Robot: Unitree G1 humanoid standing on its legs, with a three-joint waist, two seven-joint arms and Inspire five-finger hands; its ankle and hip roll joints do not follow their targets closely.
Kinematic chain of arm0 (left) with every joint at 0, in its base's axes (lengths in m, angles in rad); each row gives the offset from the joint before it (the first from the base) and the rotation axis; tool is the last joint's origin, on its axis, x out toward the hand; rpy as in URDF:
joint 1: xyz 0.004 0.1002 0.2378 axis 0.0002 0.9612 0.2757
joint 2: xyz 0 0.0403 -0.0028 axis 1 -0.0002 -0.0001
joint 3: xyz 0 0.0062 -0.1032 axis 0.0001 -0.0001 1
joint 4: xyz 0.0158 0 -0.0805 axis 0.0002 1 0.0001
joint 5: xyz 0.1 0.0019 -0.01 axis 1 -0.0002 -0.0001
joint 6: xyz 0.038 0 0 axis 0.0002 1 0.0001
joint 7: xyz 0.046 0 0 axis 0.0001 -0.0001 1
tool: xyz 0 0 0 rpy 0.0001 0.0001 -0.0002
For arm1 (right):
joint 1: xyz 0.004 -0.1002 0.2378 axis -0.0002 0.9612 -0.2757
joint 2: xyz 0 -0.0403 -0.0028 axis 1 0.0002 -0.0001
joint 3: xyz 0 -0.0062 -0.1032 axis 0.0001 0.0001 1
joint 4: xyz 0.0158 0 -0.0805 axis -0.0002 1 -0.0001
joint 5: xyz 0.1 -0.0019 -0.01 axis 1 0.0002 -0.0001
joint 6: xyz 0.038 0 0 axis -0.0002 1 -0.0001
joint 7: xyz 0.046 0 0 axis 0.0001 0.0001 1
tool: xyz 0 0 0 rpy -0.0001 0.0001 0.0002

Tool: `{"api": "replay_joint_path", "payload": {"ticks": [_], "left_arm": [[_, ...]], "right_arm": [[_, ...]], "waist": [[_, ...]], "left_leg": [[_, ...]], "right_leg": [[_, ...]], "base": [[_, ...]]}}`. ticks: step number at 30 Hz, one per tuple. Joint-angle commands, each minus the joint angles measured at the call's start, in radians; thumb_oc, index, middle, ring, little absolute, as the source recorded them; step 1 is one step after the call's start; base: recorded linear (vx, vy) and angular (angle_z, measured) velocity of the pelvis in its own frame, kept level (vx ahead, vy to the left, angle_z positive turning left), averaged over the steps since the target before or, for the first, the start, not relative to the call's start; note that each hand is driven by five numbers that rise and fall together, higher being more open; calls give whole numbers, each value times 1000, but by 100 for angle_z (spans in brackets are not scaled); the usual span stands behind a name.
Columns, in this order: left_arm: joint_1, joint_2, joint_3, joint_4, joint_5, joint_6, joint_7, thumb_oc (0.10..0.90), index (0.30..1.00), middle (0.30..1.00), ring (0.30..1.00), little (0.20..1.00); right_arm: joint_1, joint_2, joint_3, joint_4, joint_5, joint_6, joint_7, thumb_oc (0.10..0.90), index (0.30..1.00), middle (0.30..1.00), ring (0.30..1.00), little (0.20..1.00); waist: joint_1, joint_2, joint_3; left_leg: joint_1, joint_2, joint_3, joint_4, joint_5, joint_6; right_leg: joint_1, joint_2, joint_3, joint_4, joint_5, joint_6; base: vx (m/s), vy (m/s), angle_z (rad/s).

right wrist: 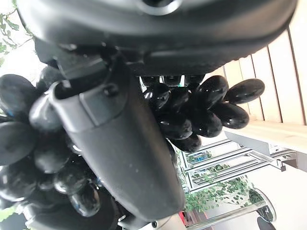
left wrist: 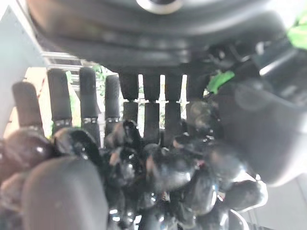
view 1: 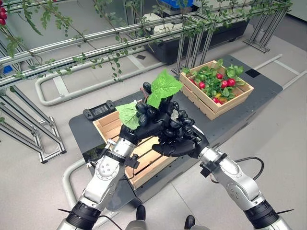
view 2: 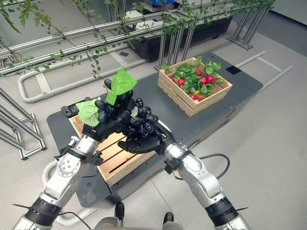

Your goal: Pick up the fruits from the basket on one side to the basket on the other side

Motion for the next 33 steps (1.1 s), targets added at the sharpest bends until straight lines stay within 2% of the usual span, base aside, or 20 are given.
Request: {"api": "replay_joint_path", "payload": {"ticks": [1, 6, 13, 14, 15, 16, 25, 32, 33], "left_arm": [[-94, -15, -65, -67, -5, -72, -55, 400, 300, 300, 300, 300], [-90, 3, -61, -49, 34, -70, -61, 400, 300, 300, 300, 300], [-72, 27, -47, -28, 79, -67, -54, 400, 300, 300, 300, 300], [-71, 29, -46, -25, 80, -69, -52, 400, 300, 300, 300, 300], [-70, 31, -47, -22, 82, -70, -49, 400, 300, 300, 300, 300], [-67, 32, -45, -14, 87, -76, -44, 400, 300, 300, 300, 300], [-66, 35, -36, -6, 132, -95, -15, 400, 300, 300, 300, 300], [-54, 32, -30, -3, 150, -76, -6, 400, 300, 300, 300, 300], [-51, 33, -28, -3, 156, -73, -6, 464, 396, 396, 396, 396]], "right_arm": [[-56, 63, 4, -62, 147, -116, 24, 800, 900, 900, 900, 900], [-50, 52, -27, -87, 257, -112, 29, 800, 900, 900, 900, 900], [-25, 63, -55, -103, 312, -103, 35, 800, 900, 900, 900, 900], [-24, 64, -56, -102, 315, -103, 34, 736, 804, 804, 804, 804], [-23, 63, -56, -100, 319, -105, 31, 541, 512, 512, 512, 512], [-19, 67, -59, -98, 316, -104, 28, 400, 300, 300, 300, 300], [-8, 81, -75, -80, 332, -123, 25, 400, 300, 300, 300, 300], [11, 98, -82, -81, 338, -138, 3, 400, 300, 300, 300, 300], [14, 99, -84, -83, 340, -142, -4, 400, 300, 300, 300, 300]], "waist": [[10, 7, -124], [8, 6, -123], [4, 9, -129], [4, 9, -129], [3, 10, -130], [2, 10, -130], [-1, 11, -130], [-6, 12, -128], [-7, 12, -128]], "left_leg": [[108, 2, 6, 2, -180, -16], [105, 3, 8, 2, -179, -16], [103, 8, 15, 2, -176, -15], [103, 8, 15, 2, -175, -15], [103, 8, 15, 2, -175, -15], [102, 9, 16, 2, -174, -15], [99, 11, 15, 2, -173, -16], [99, 13, 16, 2, -172, -17], [98, 14, 18, 2, -172, -17]], "right_leg": [[23, -18, -14, 2, -26, 6], [19, -17, -12, 2, -24, 7], [16, -15, -8, 2, -24, 6], [15, -14, -8, 2, -24, 6], [15, -14, -7, 2, -24, 5], [14, -13, -6, 2, -24, 4], [10, -10, -2, 2, -24, 1], [5, -5, 5, 2, -23, -2], [3, -4, 6, 2, -23, -2]], "base": [[-3, -2, -3], [-1, -1, -1], [0, 0, 0], [0, 0, 0], [0, 0, 0], [0, 0, 0], [0, 0, 0], [-11, -21, -2], [-19, -46, -3]]}}
